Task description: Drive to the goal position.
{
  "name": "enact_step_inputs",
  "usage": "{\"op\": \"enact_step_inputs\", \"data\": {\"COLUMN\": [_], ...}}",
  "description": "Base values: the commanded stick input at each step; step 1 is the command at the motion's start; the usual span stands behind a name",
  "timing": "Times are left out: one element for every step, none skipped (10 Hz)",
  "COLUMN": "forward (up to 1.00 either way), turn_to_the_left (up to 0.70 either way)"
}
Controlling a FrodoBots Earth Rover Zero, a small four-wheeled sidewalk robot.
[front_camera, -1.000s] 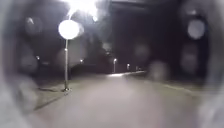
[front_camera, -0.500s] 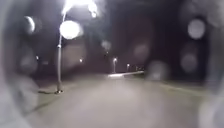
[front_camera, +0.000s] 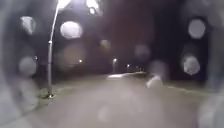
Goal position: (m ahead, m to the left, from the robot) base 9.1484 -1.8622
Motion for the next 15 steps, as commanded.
{"op": "enact_step_inputs", "data": {"forward": [1.00,1.00,1.00,1.00,1.00,1.00,1.00,1.00,1.00,1.00,1.00,1.00,1.00,1.00,1.00], "turn_to_the_left": [-0.07,-0.10,-0.09,-0.02,0.00,0.00,0.00,0.00,0.00,0.00,0.00,0.00,0.00,0.00,0.00]}}
